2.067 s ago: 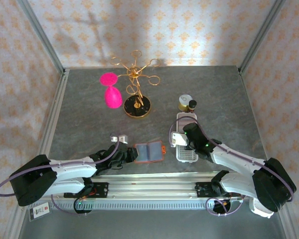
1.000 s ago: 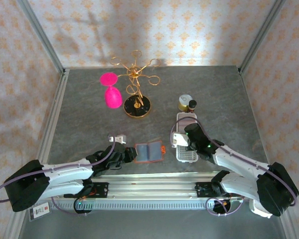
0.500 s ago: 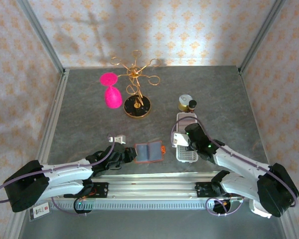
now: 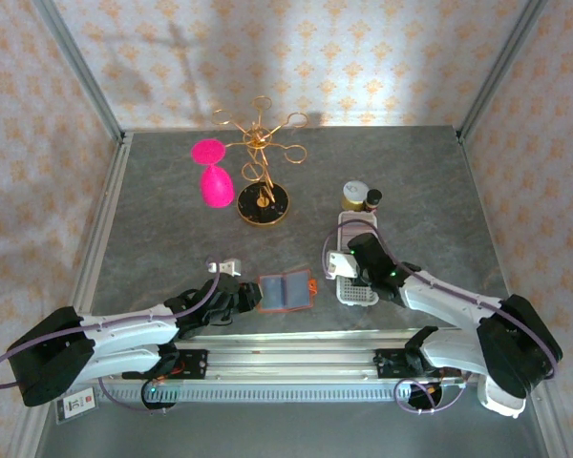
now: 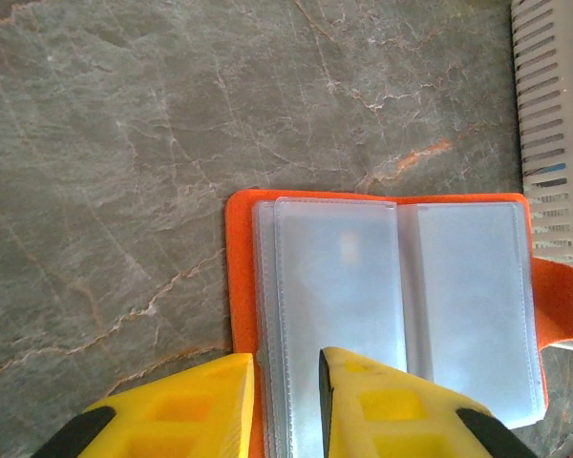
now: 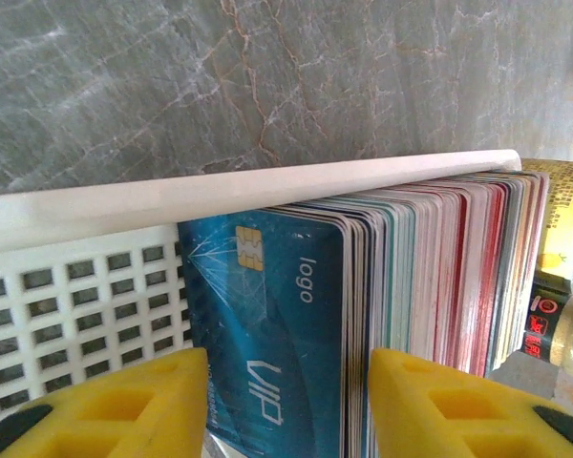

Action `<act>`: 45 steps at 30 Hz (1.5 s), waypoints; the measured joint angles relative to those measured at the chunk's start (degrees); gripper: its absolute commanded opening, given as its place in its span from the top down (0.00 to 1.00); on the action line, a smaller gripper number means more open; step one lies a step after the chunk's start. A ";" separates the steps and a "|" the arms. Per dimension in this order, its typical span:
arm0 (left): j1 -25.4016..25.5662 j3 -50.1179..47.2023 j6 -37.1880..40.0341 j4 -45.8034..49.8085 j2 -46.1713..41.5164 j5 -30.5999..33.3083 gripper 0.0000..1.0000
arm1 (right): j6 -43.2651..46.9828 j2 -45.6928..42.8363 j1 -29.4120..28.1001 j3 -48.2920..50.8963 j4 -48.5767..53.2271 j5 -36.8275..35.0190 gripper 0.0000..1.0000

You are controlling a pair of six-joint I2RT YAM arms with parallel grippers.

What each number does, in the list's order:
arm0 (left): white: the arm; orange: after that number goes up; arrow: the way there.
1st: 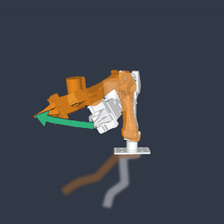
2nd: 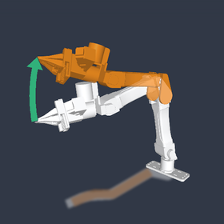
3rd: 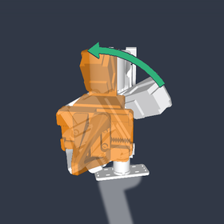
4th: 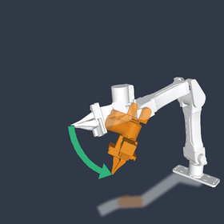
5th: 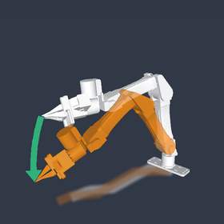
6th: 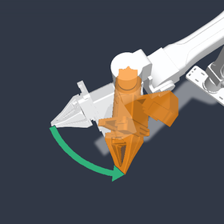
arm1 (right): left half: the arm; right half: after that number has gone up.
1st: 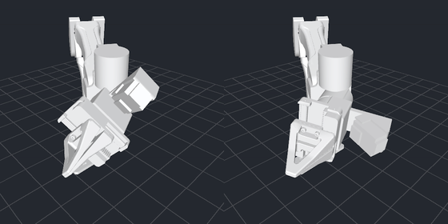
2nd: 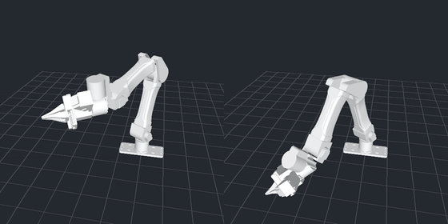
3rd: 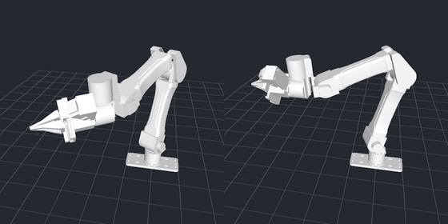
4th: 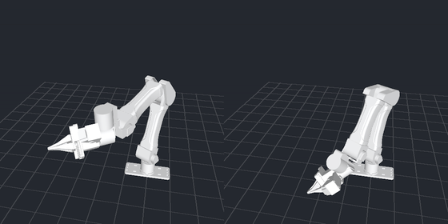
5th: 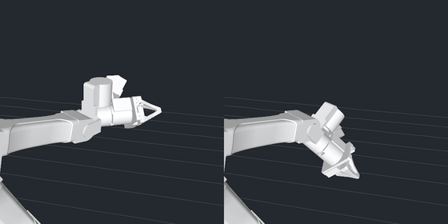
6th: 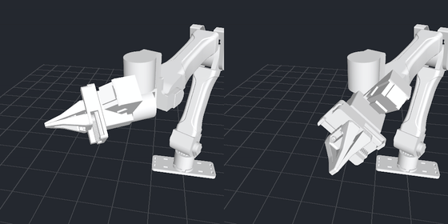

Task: Put the credit cards into the card holder

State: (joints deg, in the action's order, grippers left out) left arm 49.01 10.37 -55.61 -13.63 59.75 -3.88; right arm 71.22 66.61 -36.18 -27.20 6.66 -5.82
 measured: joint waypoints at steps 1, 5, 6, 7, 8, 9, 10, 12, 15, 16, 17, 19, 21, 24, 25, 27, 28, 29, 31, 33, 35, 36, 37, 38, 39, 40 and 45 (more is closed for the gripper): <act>0.00 -0.15 0.02 0.02 0.00 0.00 0.74 | 0.00 -0.11 0.02 -0.02 0.00 0.02 0.52; 0.00 -0.37 0.02 0.02 0.00 0.00 0.74 | 0.00 -1.97 0.02 -0.02 0.00 0.31 0.52; 0.00 -0.37 0.02 0.02 0.00 0.00 0.74 | 0.00 -2.45 0.02 -0.02 0.00 0.52 0.52; 0.00 -0.37 0.02 0.04 0.00 0.02 0.74 | 0.00 -3.04 0.02 -0.02 0.00 0.81 0.51; 0.00 -0.37 0.02 0.02 0.00 0.02 0.74 | 0.00 -3.61 0.02 -0.02 0.02 1.03 0.50; 0.00 -0.37 0.02 0.02 0.00 0.02 0.74 | -0.07 -3.93 0.02 -0.02 0.00 1.20 0.44; 0.00 -0.37 0.02 0.02 0.00 0.02 0.74 | -0.04 -4.24 0.02 -0.02 0.00 1.31 0.33; 0.00 -0.37 0.04 -0.02 0.09 0.02 0.75 | 0.57 -4.28 0.02 -0.04 0.02 1.25 0.22; 0.00 -0.37 0.07 -0.17 0.85 0.00 0.75 | 1.16 -3.45 0.39 -0.22 -0.02 1.07 0.05; 0.00 -0.37 0.11 -0.24 1.16 0.00 0.75 | 1.20 -2.64 0.79 -0.61 -0.02 1.07 0.02; 0.00 -0.35 0.17 -0.31 1.44 0.00 0.75 | 1.29 -1.70 1.27 -1.16 -0.04 1.01 0.00; 0.00 -0.35 0.22 -0.33 1.64 0.00 0.75 | 1.51 -0.17 2.01 -2.34 -0.15 0.85 0.00; 0.00 -0.35 0.22 -0.31 1.64 0.00 0.75 | 1.53 1.27 2.49 -3.37 -0.63 0.66 0.01; 0.00 -0.33 0.22 -0.33 1.64 0.00 0.75 | 1.53 3.61 2.60 -4.39 -1.49 0.68 0.06; 0.00 -0.33 0.22 -0.33 1.64 0.00 0.75 | 1.53 4.28 2.60 -4.52 -1.66 0.68 0.08; 0.00 -0.35 0.22 -0.33 1.64 0.00 0.75 | 1.55 5.14 2.60 -4.63 -1.75 0.70 0.10; 0.00 -0.35 0.22 -0.33 1.64 0.00 0.75 | 1.53 5.53 2.60 -4.72 -1.75 0.70 0.12; 0.00 -0.35 0.24 -0.33 1.64 0.00 0.75 | 1.53 5.88 2.60 -4.85 -1.68 0.72 0.13; 0.00 -0.35 0.22 -0.33 1.64 0.00 0.75 | 1.55 6.21 2.60 -5.07 -1.66 0.85 0.19; 0.00 -0.35 0.22 -0.35 1.64 0.00 0.76 | 1.49 6.23 2.60 -5.16 -1.55 0.92 0.31; 0.00 -0.35 0.22 -0.35 1.64 0.00 0.76 | 1.64 6.21 2.60 -5.29 -1.03 1.20 0.43; 0.00 -0.35 0.22 -0.35 1.64 0.00 0.76 | 1.60 6.21 2.58 -5.29 -0.63 1.40 0.46; 0.00 -0.35 0.22 -0.35 1.64 0.00 0.76 | 1.75 6.21 2.54 -5.29 -0.20 1.62 0.49; 0.00 -0.33 0.22 -0.35 1.64 0.00 0.76 | 1.84 6.21 2.49 -5.29 0.07 1.75 0.51; 0.00 -0.35 0.22 -0.35 1.64 0.00 0.76 | 1.84 6.19 2.49 -5.29 0.20 1.81 0.53; 0.00 -0.35 0.22 -0.35 1.64 0.00 0.76 | 1.95 6.19 2.49 -5.29 0.37 1.84 0.54; 0.00 -0.35 0.20 -0.35 1.62 -0.02 0.77 | 1.92 5.18 2.49 -5.29 1.29 2.21 0.63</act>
State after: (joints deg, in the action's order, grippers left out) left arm 49.01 10.02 -55.42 -13.98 61.36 -3.90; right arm 73.14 71.79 -33.69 -32.49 7.94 -3.62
